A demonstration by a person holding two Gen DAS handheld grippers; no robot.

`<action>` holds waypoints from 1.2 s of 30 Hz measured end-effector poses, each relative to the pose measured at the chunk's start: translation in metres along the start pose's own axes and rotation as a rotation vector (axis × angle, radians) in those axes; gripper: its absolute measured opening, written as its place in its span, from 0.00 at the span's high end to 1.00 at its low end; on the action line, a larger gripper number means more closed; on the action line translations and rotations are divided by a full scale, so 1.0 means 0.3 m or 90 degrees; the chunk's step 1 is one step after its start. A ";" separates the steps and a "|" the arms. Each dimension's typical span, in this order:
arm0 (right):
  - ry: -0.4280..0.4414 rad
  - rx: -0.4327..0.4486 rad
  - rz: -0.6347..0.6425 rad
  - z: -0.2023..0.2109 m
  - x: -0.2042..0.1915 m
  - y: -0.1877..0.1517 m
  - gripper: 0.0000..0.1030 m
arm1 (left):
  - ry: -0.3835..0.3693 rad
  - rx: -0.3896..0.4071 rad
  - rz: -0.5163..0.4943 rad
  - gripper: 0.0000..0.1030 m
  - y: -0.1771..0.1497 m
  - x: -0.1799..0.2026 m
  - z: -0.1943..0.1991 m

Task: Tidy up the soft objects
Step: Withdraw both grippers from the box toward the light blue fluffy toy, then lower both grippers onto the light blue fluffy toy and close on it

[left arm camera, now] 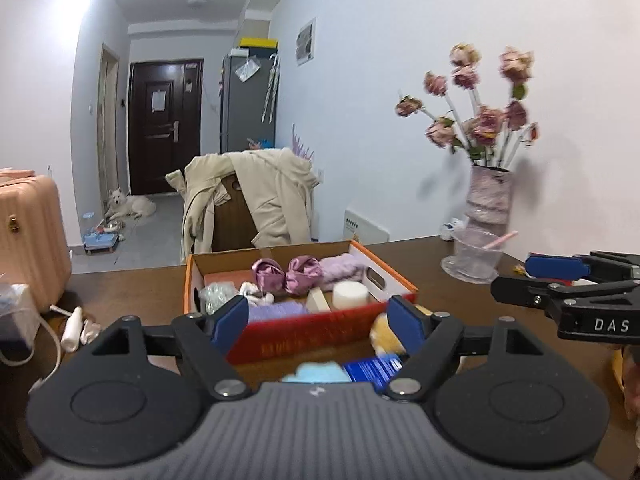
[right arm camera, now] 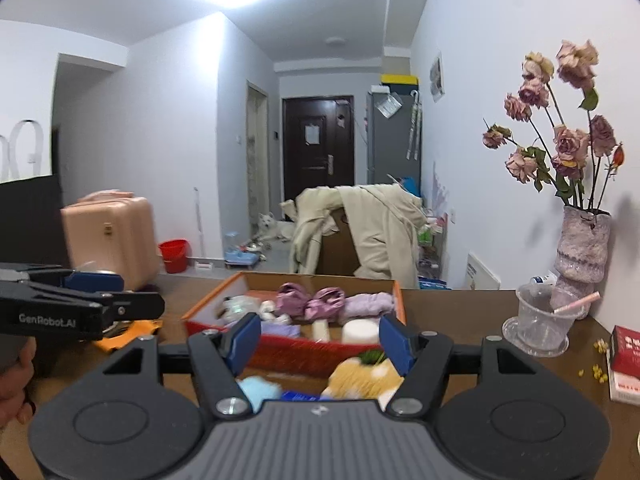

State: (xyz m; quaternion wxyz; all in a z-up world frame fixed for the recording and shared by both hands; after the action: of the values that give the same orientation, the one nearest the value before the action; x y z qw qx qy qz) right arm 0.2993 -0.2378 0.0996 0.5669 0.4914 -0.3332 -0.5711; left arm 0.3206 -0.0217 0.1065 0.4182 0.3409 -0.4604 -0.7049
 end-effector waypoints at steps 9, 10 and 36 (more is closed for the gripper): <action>0.027 0.018 0.005 0.293 -0.108 -0.175 0.34 | -0.001 0.037 -0.015 0.20 -0.159 0.088 0.295; 0.029 0.020 0.003 0.314 -0.113 -0.192 0.33 | 0.002 0.040 -0.013 0.20 -0.175 0.092 0.317; 0.020 -0.103 -0.057 0.175 0.026 -0.367 0.34 | 0.027 -0.078 0.137 0.22 -0.391 0.023 0.178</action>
State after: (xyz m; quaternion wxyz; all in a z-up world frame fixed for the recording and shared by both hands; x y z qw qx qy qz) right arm 0.2156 -0.2398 0.0103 0.5839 0.4673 -0.2547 -0.6130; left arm 0.2392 0.0179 0.0145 0.5208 0.2781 -0.4414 -0.6757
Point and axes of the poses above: each gripper's, at about its wrist camera, not at the fingertips, and z roughly against the way its jaws point, x to its right, y to its top, the point moved 5 cm from there along -z, roughly the way its jaws point, and after that the axes turned 8 degrees about -z, right-handed, at the moved point
